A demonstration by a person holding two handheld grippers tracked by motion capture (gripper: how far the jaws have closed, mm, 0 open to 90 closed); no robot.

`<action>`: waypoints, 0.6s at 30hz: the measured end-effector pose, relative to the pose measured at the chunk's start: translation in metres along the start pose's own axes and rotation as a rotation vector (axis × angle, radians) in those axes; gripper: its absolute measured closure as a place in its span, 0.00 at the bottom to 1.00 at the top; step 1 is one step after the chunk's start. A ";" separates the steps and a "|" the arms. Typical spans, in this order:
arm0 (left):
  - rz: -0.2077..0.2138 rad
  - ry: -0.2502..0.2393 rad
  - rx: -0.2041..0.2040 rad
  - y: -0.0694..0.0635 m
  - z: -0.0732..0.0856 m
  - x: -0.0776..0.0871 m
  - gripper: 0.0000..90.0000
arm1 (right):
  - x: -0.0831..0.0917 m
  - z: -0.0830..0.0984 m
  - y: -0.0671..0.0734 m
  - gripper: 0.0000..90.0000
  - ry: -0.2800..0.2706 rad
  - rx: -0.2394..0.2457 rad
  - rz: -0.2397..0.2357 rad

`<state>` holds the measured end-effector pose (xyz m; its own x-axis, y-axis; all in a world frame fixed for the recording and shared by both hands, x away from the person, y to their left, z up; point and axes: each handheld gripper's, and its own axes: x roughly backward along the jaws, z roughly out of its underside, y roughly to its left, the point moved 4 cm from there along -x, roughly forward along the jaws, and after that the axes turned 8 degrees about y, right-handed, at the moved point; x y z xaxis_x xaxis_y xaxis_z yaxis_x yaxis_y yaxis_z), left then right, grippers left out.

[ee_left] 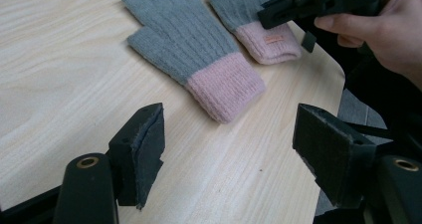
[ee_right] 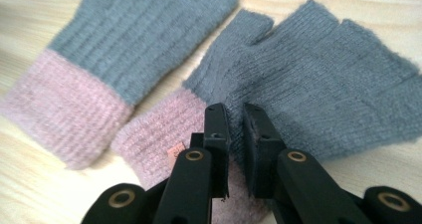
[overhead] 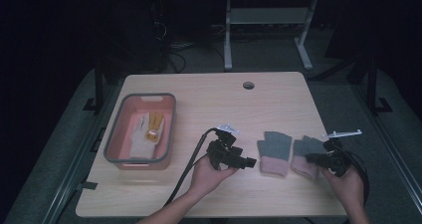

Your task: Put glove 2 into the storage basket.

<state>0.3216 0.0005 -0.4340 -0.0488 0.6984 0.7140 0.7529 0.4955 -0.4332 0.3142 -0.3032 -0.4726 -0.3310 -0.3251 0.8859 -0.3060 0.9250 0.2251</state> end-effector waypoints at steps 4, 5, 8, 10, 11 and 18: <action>-0.002 -0.002 0.000 0.000 0.000 0.000 0.32 | 0.008 -0.004 0.004 0.91 -0.027 0.018 -0.011; -0.002 -0.002 0.000 0.000 0.000 0.000 0.32 | 0.008 -0.004 0.004 0.91 -0.027 0.018 -0.011; -0.002 -0.004 -0.002 -0.001 0.000 0.000 0.32 | 0.017 -0.011 0.012 0.91 -0.053 0.047 -0.027; 0.000 -0.004 -0.002 -0.001 0.000 -0.001 0.32 | 0.018 -0.013 0.015 0.91 -0.053 0.051 -0.031; 0.000 -0.004 -0.003 -0.001 0.000 -0.001 0.32 | 0.018 -0.015 0.018 0.91 -0.055 0.063 -0.031; -0.002 -0.006 -0.002 0.000 0.000 -0.001 0.32 | 0.013 -0.029 0.043 0.91 -0.046 0.117 -0.061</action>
<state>0.3216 -0.0010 -0.4345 -0.0549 0.7005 0.7115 0.7538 0.4964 -0.4306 0.3228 -0.2619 -0.4400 -0.3487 -0.3913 0.8517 -0.4280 0.8749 0.2267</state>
